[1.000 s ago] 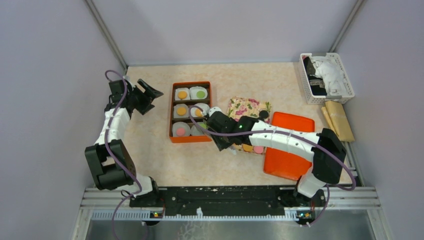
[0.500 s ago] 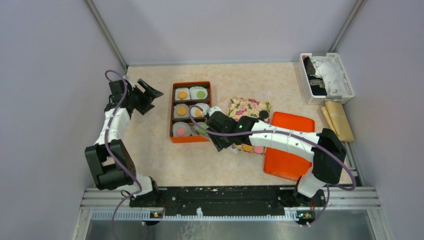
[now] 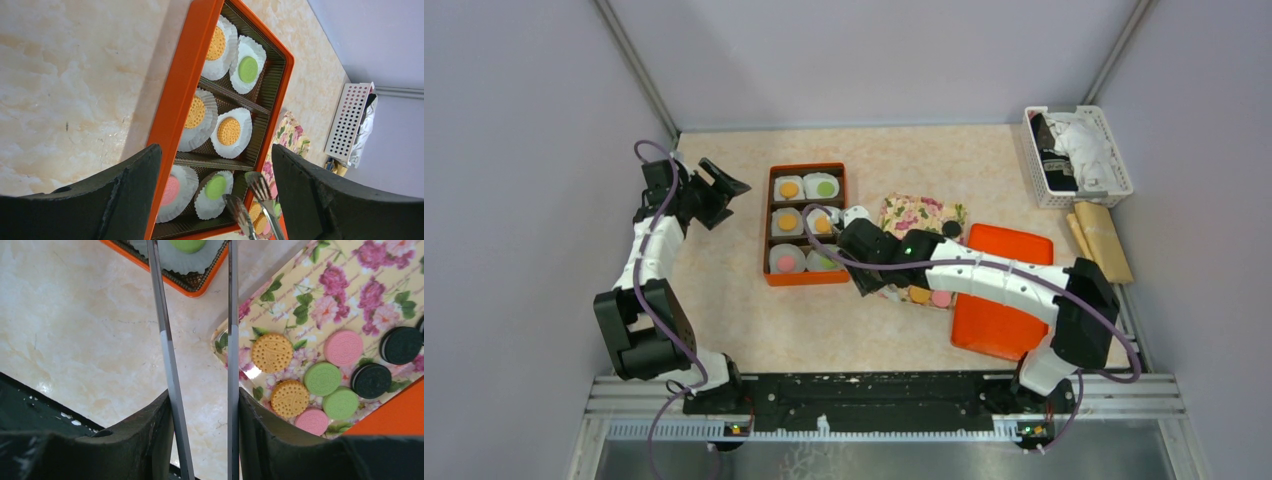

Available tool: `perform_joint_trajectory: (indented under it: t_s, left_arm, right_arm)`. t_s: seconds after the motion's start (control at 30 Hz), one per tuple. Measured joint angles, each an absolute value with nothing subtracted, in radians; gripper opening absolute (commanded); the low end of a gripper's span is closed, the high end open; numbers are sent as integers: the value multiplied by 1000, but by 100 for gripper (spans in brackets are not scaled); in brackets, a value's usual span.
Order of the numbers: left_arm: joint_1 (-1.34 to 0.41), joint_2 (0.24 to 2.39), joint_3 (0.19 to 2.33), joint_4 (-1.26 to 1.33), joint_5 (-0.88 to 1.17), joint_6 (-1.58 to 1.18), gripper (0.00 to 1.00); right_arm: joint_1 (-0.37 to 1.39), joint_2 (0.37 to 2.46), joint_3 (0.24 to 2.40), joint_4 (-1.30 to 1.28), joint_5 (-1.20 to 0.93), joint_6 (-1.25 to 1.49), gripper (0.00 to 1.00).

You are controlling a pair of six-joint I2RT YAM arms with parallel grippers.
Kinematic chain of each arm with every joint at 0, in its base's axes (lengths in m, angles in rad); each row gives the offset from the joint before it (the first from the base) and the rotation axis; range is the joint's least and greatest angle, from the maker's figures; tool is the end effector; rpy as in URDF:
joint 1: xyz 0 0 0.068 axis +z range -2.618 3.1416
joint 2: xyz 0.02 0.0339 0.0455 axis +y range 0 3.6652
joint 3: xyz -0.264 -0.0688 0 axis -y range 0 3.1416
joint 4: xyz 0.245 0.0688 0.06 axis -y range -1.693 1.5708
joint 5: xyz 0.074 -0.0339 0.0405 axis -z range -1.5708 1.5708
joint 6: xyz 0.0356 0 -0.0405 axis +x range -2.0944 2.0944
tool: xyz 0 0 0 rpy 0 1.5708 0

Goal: Pack the cookies

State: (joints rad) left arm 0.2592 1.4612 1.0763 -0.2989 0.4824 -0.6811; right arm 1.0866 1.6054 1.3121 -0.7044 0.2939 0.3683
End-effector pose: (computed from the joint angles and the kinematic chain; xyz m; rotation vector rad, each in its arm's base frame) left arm 0.3160 0.0667 0.2729 -0.7879 2.1332 -0.7680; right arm 0.1672 0.2958 0.2731 -0.7816 2.3941 0.2148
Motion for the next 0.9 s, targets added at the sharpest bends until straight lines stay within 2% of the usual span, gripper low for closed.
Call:
perform_joint_trajectory:
  t_s: [0.4, 0.77, 0.9]
  left_arm:
    - [252, 1449, 1076, -299, 482, -681, 85]
    - [200, 1438, 1076, -291, 479, -682, 85]
    - [184, 1441, 1076, -289, 475, -682, 85]
  right_arm:
    - [1031, 1571, 1460, -775, 526, 364, 43]
    - [489, 1553, 1406, -736, 438, 305, 42]
    - [355, 1596, 1408, -698, 386, 270, 42]
